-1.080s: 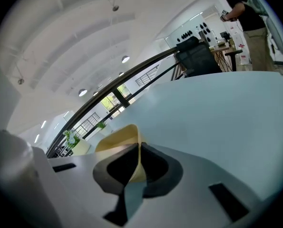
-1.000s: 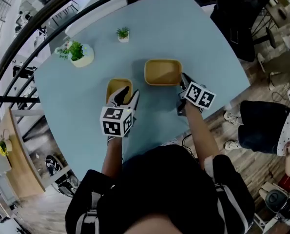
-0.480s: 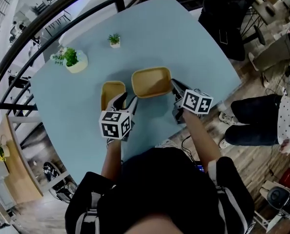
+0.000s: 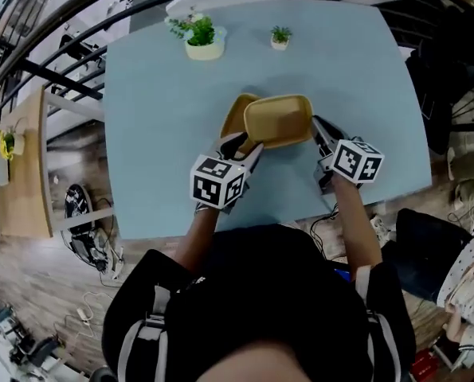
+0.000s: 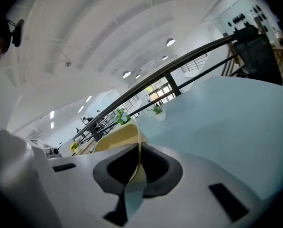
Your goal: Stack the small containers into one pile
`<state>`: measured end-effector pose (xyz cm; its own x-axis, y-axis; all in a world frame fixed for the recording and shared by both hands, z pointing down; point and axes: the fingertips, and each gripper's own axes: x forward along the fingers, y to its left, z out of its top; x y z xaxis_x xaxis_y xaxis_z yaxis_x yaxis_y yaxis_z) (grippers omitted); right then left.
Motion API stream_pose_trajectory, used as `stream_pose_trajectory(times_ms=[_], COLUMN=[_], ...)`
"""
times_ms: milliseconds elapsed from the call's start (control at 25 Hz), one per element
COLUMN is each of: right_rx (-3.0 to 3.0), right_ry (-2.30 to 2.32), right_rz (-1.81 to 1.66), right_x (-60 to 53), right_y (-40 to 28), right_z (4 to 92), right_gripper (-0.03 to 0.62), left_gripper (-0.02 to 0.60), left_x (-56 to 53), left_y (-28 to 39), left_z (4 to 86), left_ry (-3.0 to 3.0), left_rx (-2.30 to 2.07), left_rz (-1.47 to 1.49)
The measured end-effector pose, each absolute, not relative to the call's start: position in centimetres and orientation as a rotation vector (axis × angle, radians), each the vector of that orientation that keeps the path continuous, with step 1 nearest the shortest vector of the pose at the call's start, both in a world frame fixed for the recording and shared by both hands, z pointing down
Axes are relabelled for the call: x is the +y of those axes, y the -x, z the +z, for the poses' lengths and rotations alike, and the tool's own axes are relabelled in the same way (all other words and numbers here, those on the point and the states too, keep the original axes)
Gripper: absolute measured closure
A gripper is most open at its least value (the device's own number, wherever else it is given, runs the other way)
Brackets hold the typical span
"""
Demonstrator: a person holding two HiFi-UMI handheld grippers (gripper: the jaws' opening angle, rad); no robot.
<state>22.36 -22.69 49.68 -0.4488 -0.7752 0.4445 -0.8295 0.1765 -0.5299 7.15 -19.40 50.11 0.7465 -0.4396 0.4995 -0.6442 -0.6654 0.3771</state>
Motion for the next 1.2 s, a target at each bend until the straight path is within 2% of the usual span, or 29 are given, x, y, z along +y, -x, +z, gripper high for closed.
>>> stream_pose_trajectory(times_ms=[480, 880, 1200], right_rx=[-2.361, -2.250, -2.275], right_ry=[-1.206, -1.073, -1.085], right_rz=[0.798, 0.530, 0.505], right_x=[-27.1, -29.1, -30.7], right_y=[-14.3, -12.5, -11.7], right_z=[50.2, 51.6, 52.2], right_gripper=[0.568, 0.563, 0.553], left_gripper=[0.422, 0.422, 0.422], left_x=[-17.4, -16.2, -16.2], left_y=[-1.8, -2.6, -3.3], left_z=[51.2, 51.8, 52.7], left_ry=[-2.241, -2.184, -2.142], left_rx=[-0.933, -0.865, -0.821], left_rz=[0.391, 0.314, 0.285])
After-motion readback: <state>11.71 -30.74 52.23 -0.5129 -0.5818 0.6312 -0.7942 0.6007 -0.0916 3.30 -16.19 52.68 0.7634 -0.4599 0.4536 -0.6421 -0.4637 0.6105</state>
